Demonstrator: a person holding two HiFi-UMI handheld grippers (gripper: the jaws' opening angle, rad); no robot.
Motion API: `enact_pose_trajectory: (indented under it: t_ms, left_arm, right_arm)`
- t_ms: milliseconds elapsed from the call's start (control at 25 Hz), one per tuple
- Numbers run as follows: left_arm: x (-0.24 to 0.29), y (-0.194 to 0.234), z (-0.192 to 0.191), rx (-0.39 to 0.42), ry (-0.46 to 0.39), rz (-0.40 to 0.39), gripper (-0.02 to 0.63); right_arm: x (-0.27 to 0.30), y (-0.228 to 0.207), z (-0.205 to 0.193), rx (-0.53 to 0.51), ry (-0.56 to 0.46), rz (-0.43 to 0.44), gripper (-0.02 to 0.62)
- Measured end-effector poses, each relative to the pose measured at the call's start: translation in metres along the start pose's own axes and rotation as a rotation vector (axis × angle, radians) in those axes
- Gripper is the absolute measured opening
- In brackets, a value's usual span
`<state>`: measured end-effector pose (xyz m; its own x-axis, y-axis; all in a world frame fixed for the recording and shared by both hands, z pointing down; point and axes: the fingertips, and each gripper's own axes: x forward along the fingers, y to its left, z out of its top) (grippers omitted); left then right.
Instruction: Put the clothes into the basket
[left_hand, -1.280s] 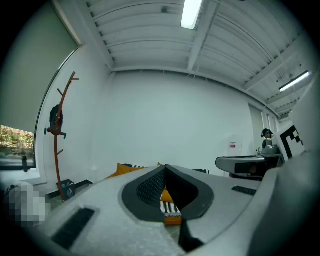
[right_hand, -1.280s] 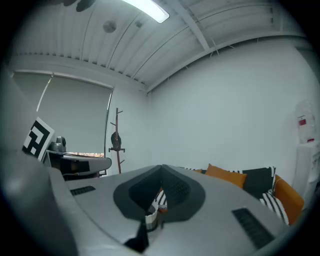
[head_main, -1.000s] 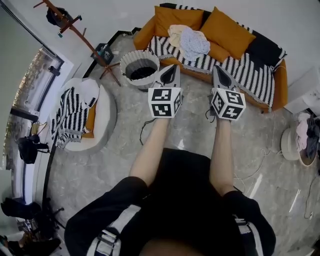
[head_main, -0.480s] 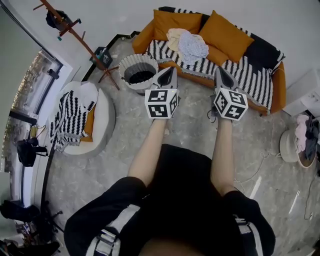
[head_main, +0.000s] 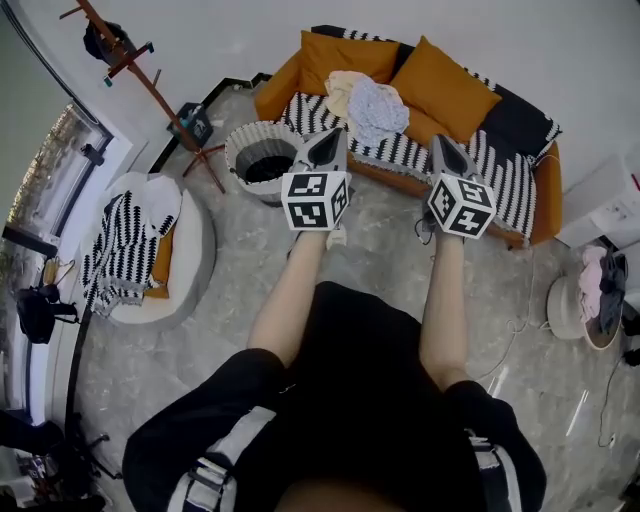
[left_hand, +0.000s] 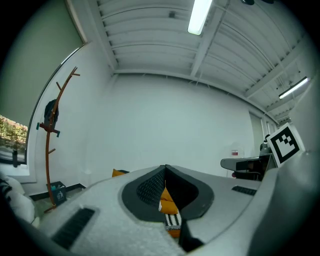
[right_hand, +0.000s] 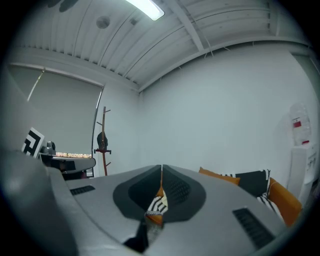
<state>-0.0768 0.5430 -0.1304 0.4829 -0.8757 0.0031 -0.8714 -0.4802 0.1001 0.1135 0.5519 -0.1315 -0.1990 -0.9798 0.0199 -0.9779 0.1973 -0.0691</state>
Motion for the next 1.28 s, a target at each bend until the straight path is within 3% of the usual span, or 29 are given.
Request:
enact_pose_trajectory:
  t_ms: [320,520,840,1040,1280]
  left_arm:
    - [0.099,0.046,-0.014,-0.013,0.006,-0.023,0.008]
    - [0.174,0.072,-0.025,-0.033,0.054,-0.050,0.008]
    - [0.291,0.156,-0.048,-0.121,0.127,0.013,0.008]
    - [0.354,0.213,-0.080,-0.147,0.214,0.064,0.008]
    - [0.408,0.250,-0.107,-0.141,0.305,0.066,0.008]
  right_arm:
    - [0.094,-0.032,-0.009,0.013,-0.020,-0.011,0.014]
    - [0.162,-0.056,-0.025,0.039,0.031,-0.036,0.014]
    - [0.288,-0.083,-0.046,0.026,0.149,-0.029,0.014]
    - [0.362,-0.106,-0.069,0.065,0.171,-0.059,0.014]
    - [0.433,-0.110,-0.094,0.124,0.197,-0.054,0.014]
